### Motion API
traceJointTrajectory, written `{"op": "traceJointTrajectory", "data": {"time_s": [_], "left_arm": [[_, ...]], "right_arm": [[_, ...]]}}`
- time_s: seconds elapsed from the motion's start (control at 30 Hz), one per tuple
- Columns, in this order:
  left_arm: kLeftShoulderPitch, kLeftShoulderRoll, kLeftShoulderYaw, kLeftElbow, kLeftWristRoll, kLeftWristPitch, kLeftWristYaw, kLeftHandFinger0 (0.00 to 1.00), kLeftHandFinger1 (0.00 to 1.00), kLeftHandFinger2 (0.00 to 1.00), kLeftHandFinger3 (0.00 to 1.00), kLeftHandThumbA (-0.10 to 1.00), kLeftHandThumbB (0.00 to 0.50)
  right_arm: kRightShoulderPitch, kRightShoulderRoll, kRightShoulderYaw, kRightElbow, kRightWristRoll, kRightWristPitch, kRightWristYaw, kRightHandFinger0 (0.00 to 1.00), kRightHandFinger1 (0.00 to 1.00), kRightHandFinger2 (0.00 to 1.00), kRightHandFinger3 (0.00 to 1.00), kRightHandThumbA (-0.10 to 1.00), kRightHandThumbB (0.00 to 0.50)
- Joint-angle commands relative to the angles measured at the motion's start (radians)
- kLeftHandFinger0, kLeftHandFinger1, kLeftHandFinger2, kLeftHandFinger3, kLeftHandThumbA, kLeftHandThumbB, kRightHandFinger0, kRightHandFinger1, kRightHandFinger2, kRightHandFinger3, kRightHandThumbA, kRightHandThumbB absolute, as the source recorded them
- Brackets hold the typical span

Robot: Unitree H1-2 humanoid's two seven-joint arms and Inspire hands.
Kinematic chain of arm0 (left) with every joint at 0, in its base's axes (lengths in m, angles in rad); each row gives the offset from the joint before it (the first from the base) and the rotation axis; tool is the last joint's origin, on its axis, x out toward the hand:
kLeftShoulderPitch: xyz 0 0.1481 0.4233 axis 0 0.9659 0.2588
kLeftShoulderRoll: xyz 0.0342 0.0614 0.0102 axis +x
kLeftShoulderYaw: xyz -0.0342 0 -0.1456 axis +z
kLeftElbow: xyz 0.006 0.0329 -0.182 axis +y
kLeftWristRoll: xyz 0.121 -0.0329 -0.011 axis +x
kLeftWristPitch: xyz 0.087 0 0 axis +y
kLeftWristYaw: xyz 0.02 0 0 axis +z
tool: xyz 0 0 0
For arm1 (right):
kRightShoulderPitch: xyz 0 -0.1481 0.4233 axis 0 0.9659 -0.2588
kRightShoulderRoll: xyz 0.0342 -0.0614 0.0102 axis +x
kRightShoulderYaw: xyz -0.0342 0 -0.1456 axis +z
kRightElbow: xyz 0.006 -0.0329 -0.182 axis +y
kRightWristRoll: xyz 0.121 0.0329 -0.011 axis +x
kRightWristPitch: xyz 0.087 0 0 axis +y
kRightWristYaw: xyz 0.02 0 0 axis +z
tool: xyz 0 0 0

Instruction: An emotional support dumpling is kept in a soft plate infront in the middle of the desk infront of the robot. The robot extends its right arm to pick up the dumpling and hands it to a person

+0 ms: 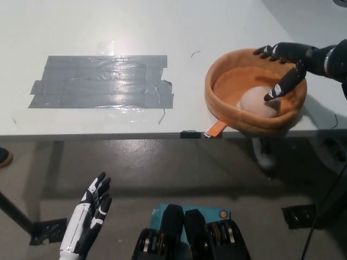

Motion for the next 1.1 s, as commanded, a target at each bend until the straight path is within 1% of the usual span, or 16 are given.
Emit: {"op": "traceJointTrajectory", "data": {"time_s": [0.0,0.03,0.1,0.17,0.27,0.33,0.43,0.47,0.53,0.57,0.67,0.73,0.8,1.07], "left_arm": [[-0.006,0.016,0.002,-0.029,0.005,-0.003,-0.007,1.00,1.00,1.00,1.00,0.88,0.145],[-0.006,0.015,0.002,-0.031,0.004,0.002,-0.008,1.00,1.00,1.00,1.00,0.88,0.148],[-0.005,0.012,0.002,-0.037,0.003,0.013,-0.007,1.00,1.00,1.00,1.00,0.88,0.156],[-0.006,0.012,0.002,-0.037,0.002,0.008,-0.007,1.00,1.00,1.00,1.00,0.88,0.159],[-0.006,0.012,0.002,-0.031,0.003,-0.002,-0.006,1.00,1.00,1.00,1.00,0.88,0.146],[-0.012,0.012,0.002,-0.034,0.004,0.010,-0.006,1.00,1.00,1.00,1.00,0.87,0.147],[-0.016,0.012,0.002,-0.030,0.002,0.004,-0.007,1.00,1.00,1.00,1.00,0.86,0.138],[-0.017,0.011,0.002,-0.029,0.001,0.004,-0.007,1.00,1.00,1.00,1.00,0.86,0.137],[-0.019,0.012,0.002,-0.029,0.003,0.004,-0.007,1.00,1.00,1.00,1.00,0.86,0.135],[-0.018,0.013,0.001,-0.030,0.003,0.008,-0.008,1.00,1.00,1.00,1.00,0.86,0.133],[-0.020,0.011,0.002,-0.026,0.007,0.001,-0.003,1.00,1.00,1.00,1.00,0.86,0.127],[-0.021,0.011,0.002,-0.025,0.008,0.002,-0.004,1.00,1.00,1.00,1.00,0.86,0.125],[-0.022,0.011,0.002,-0.021,0.002,-0.001,-0.006,1.00,1.00,1.00,1.00,0.85,0.117],[-0.020,0.014,0.000,-0.023,0.000,0.004,-0.011,1.00,1.00,1.00,1.00,0.83,0.114]], "right_arm": [[-0.023,-0.007,-0.021,0.002,-0.036,0.007,0.029,1.00,1.00,1.00,1.00,0.82,0.318],[-0.021,-0.006,-0.021,-0.001,-0.038,0.007,0.033,1.00,1.00,1.00,1.00,0.82,0.319],[-0.023,-0.015,0.004,-0.012,-0.041,0.007,0.039,1.00,1.00,1.00,1.00,0.83,0.307],[-0.020,-0.006,-0.014,-0.008,-0.043,0.007,0.046,1.00,1.00,1.00,1.00,0.82,0.308],[-0.019,0.003,-0.029,-0.001,-0.058,0.007,0.048,1.00,1.00,1.00,1.00,0.82,0.319],[-0.026,0.002,-0.025,0.006,-0.057,0.007,0.045,1.00,1.00,1.00,1.00,0.82,0.309],[-0.029,-0.001,-0.024,0.008,-0.050,0.007,0.051,1.00,1.00,1.00,1.00,0.83,0.301],[-0.030,-0.001,-0.025,0.009,-0.049,0.007,0.052,1.00,1.00,1.00,1.00,0.84,0.309],[-0.029,0.000,-0.033,-0.002,-0.052,0.007,0.057,1.00,1.00,1.00,1.00,0.85,0.309],[-0.031,0.000,-0.031,0.005,-0.052,0.007,0.054,1.00,1.00,1.00,1.00,0.86,0.319],[-0.042,-0.005,-0.021,-0.007,-0.064,0.007,0.057,1.00,1.00,1.00,1.00,0.89,0.309],[-0.047,-0.009,-0.014,-0.012,-0.064,0.007,0.058,1.00,1.00,1.00,1.00,0.92,0.319],[-0.054,-0.005,-0.020,-0.007,-0.072,0.007,0.060,1.00,1.00,1.00,1.00,0.93,0.325],[-0.058,0.000,-0.011,0.000,-0.081,0.007,0.059,1.00,1.00,1.00,1.00,0.95,0.331]]}}
